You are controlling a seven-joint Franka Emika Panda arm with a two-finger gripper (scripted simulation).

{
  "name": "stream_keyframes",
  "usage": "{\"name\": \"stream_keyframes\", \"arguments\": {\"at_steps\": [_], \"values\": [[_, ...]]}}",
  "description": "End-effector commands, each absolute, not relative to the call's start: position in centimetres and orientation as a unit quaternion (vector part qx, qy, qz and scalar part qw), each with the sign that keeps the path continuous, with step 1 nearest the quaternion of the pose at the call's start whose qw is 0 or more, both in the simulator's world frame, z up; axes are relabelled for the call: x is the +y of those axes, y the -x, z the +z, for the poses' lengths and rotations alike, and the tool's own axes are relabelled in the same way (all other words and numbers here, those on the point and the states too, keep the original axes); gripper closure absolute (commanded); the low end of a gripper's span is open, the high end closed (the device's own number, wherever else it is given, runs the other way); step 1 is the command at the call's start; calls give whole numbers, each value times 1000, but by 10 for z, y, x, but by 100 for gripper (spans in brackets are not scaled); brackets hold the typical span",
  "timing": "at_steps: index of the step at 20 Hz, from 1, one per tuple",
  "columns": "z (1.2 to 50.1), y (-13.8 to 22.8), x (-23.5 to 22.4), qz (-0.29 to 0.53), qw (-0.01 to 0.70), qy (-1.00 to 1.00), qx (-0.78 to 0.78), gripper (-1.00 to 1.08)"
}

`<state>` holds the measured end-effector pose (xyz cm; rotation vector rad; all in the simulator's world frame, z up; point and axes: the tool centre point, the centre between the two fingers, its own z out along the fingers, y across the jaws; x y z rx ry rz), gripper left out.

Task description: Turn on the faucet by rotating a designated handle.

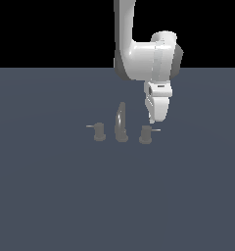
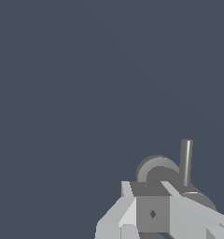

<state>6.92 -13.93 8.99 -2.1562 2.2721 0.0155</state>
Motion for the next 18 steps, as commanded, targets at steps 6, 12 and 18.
{"name": "stream_keyframes", "arguments": {"at_steps": [6, 12, 18], "values": [[65, -70, -149, 0, 0, 664, 748, 108], [64, -70, -149, 0, 0, 663, 749, 108], [64, -52, -156, 0, 0, 663, 749, 108]]}}
